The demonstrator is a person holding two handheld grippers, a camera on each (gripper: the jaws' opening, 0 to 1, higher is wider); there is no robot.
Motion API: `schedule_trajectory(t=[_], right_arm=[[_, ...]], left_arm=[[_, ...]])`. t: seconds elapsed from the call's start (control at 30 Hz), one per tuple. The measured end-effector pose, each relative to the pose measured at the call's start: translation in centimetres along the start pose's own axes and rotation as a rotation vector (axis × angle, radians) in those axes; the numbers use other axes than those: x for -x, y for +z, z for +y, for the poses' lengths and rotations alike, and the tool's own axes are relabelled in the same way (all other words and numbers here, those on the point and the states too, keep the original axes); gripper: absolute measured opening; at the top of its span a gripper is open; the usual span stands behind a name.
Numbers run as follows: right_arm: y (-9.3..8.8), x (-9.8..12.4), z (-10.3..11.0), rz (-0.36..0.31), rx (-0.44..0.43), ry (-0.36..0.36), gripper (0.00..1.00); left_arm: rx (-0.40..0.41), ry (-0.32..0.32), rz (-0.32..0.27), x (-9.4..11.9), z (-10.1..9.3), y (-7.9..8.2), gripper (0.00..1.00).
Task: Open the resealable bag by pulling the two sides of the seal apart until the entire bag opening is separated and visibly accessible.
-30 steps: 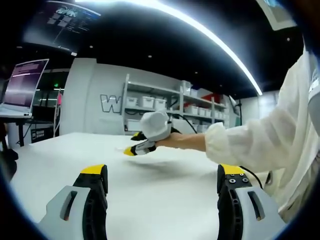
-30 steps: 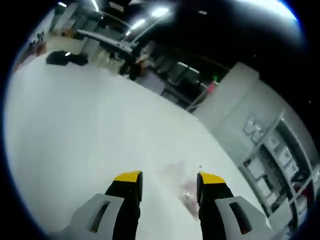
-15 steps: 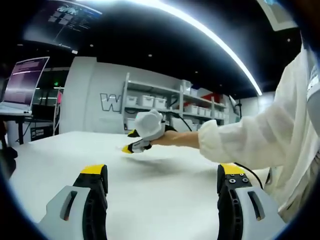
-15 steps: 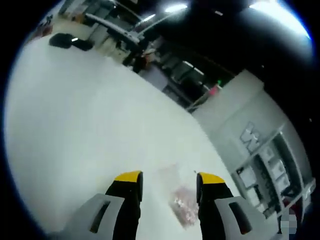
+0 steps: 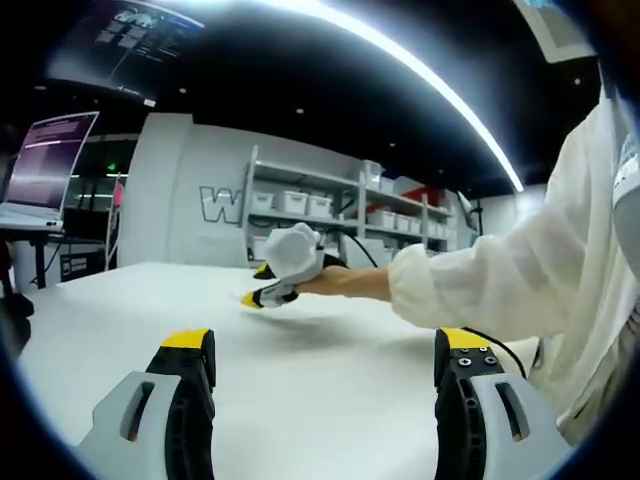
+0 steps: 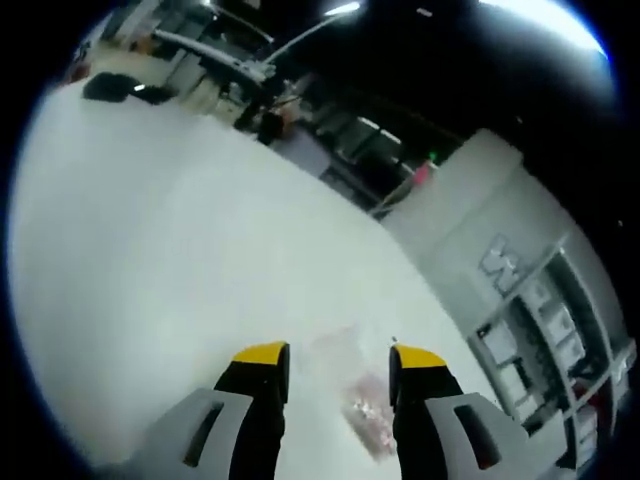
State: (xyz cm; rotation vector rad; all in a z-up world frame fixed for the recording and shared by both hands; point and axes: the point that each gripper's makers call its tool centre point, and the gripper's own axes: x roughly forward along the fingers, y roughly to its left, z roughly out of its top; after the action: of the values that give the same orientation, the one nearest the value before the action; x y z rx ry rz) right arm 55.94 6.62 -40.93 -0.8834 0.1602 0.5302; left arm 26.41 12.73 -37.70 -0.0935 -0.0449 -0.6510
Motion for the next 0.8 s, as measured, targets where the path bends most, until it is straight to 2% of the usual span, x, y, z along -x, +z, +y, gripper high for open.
schedule_trajectory(t=[0.1, 0.17, 0.37, 0.53, 0.8], right_arm=[[-0.1, -0.6, -0.2, 0.004, -0.008, 0.005, 0.37], [0.0, 0.1, 0.3, 0.001, -0.014, 0.003, 0.37], [0.1, -0.1, 0.5, 0.003, -0.030, 0.007, 0.36], [-0.2, -1.5, 0.0, 0.002, -0.121, 0.019, 0.36], [-0.6, -3.5, -0.8, 0.003, -0.156, 0.018, 0.36]], left_arm=[[0.002, -0.003, 0.005, -0.1, -0.1, -0.2, 0.89], [0.002, -0.005, 0.005, -0.1, -0.2, -0.2, 0.89], [0.007, -0.003, 0.006, -0.1, -0.3, -0.3, 0.89], [0.008, -0.004, 0.010, -0.1, -0.4, -0.4, 0.89], [0.004, -0.004, 0.015, -0.2, 0.0, -0.2, 0.89]])
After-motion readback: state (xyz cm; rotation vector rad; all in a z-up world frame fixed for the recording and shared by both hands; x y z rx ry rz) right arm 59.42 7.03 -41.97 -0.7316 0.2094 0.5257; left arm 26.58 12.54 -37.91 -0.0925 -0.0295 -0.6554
